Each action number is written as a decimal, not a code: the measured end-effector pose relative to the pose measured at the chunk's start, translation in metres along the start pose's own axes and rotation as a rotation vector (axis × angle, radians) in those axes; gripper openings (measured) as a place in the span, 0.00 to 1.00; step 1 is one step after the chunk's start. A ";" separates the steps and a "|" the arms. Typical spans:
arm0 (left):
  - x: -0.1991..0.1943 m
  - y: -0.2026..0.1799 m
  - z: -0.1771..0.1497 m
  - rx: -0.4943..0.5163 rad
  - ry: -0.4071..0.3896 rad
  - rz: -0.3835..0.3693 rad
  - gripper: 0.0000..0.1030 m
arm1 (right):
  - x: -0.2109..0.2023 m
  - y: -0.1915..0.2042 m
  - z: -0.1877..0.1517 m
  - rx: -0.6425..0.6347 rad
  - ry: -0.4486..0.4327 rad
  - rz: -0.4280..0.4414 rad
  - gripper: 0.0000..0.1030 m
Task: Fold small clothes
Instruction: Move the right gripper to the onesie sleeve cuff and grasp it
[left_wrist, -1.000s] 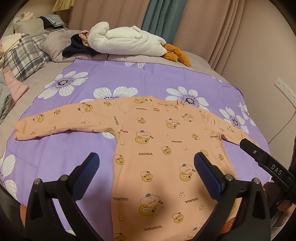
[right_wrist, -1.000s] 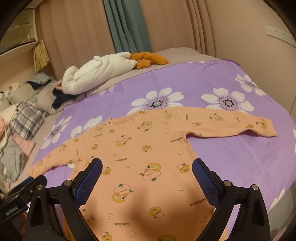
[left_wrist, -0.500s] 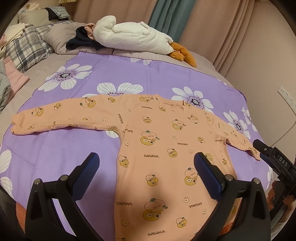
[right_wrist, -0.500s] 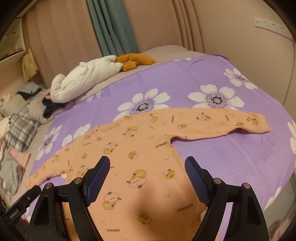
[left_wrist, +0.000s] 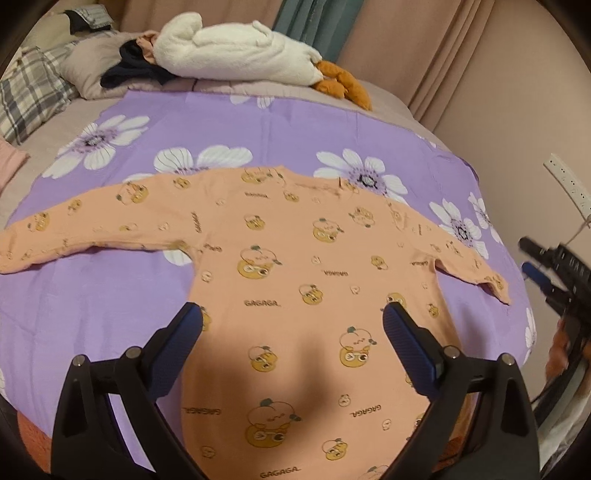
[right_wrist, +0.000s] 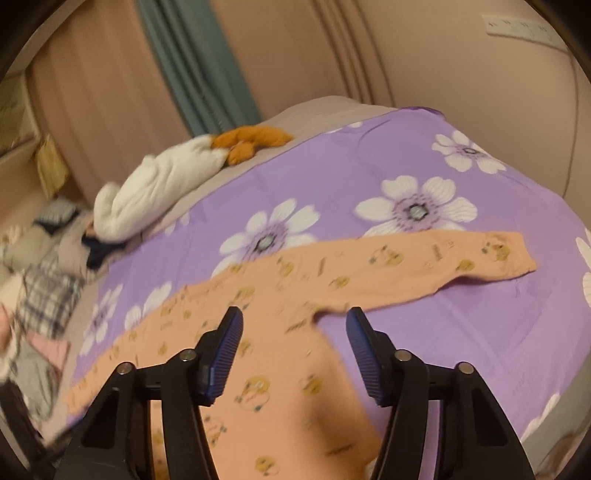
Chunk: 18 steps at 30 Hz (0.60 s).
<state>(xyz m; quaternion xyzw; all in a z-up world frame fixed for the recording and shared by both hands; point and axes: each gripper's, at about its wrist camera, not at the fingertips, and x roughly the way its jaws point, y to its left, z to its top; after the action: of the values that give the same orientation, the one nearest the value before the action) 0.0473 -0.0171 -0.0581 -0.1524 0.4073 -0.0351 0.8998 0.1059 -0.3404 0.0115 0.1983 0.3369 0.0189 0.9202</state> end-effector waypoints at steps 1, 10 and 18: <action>0.002 0.000 0.001 -0.004 0.009 -0.005 0.93 | 0.000 -0.010 0.007 0.029 0.002 -0.002 0.57; 0.011 0.006 0.025 -0.061 0.042 0.024 0.91 | 0.027 -0.117 0.051 0.244 0.068 -0.207 0.57; 0.017 0.022 0.043 -0.098 0.085 0.088 0.85 | 0.069 -0.206 0.040 0.446 0.176 -0.392 0.57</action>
<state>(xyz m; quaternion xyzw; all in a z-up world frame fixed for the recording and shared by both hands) 0.0892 0.0109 -0.0500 -0.1765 0.4527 0.0179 0.8738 0.1635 -0.5329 -0.0809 0.3243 0.4430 -0.2164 0.8073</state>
